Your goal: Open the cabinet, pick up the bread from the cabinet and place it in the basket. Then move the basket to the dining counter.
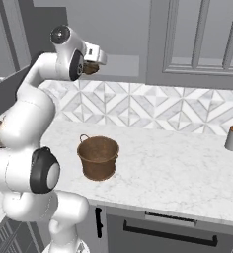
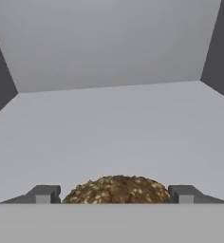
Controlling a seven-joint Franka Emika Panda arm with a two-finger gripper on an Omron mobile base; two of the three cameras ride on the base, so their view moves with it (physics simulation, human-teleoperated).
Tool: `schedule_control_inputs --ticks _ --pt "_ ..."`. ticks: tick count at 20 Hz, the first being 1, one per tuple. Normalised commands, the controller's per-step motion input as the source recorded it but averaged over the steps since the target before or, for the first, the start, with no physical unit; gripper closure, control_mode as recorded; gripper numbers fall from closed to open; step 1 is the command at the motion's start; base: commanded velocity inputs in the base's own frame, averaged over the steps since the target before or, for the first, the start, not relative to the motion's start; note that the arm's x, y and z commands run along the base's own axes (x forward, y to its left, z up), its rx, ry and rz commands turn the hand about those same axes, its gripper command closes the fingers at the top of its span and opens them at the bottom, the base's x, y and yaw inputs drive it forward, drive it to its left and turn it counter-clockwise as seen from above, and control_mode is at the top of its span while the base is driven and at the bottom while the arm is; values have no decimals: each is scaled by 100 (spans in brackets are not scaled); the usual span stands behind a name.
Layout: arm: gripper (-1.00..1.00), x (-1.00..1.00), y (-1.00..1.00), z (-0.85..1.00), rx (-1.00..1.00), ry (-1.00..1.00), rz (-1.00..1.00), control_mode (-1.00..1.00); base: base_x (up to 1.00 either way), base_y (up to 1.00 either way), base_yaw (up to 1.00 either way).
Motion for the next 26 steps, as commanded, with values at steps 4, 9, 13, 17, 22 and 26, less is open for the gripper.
schedule_control_inputs --ticks 4,9,13,17,22,26 --pt "100 -100 5 0 0 -7 0 -100 0 0 0" --pt "100 -100 0 4 0 6 0 -100 0 0 0" --pt "100 -100 -10 -6 0 16 0 -100 0 0 0" --pt "100 -73 -37 -58 0 15 0 -100 0 0 0" --pt "100 -15 -41 -98 -3 14 0 -100 0 0 0" --pt "100 24 -14 -100 -7 8 0 -100 0 0 0"
